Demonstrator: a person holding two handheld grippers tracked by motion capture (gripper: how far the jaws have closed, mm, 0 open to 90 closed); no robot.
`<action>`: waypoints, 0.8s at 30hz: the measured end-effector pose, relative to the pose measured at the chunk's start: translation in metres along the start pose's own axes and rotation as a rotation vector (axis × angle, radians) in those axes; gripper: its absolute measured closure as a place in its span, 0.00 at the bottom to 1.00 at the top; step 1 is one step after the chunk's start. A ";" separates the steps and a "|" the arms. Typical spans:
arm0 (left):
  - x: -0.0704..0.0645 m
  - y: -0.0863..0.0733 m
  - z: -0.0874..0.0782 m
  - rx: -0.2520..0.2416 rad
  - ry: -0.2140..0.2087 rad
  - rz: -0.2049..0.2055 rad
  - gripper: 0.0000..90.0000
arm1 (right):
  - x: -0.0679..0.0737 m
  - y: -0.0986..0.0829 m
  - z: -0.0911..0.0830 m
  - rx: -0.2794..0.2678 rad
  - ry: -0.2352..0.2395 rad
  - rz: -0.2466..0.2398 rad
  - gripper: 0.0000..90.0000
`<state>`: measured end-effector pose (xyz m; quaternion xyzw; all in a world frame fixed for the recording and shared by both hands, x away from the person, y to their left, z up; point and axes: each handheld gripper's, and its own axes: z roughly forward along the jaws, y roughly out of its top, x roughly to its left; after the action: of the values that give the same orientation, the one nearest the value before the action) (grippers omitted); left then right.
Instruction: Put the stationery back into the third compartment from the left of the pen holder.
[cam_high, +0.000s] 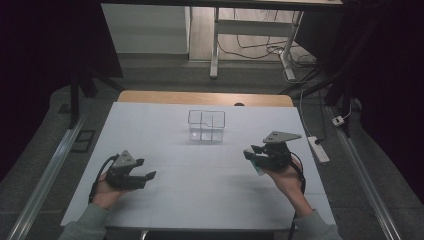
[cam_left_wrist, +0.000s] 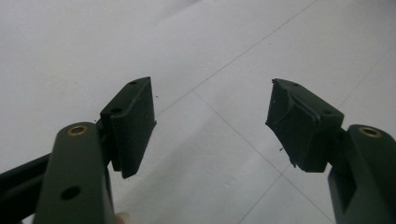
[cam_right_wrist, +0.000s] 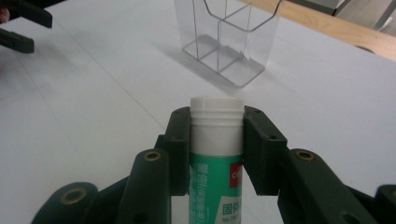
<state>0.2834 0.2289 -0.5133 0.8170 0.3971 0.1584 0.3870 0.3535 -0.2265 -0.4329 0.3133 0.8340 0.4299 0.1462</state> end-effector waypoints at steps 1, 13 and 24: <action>0.000 0.000 0.000 -0.001 -0.001 -0.001 0.35 | 0.000 0.001 0.000 -0.006 -0.003 -0.001 0.71; 0.001 0.000 -0.001 -0.005 -0.001 -0.005 0.35 | -0.007 0.016 0.003 -0.074 -0.003 0.025 0.71; 0.000 0.000 0.000 -0.005 -0.003 -0.002 0.35 | -0.008 0.029 0.010 -0.108 -0.010 0.025 0.71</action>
<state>0.2833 0.2293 -0.5130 0.8159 0.3971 0.1578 0.3895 0.3766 -0.2127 -0.4156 0.3174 0.8048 0.4747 0.1619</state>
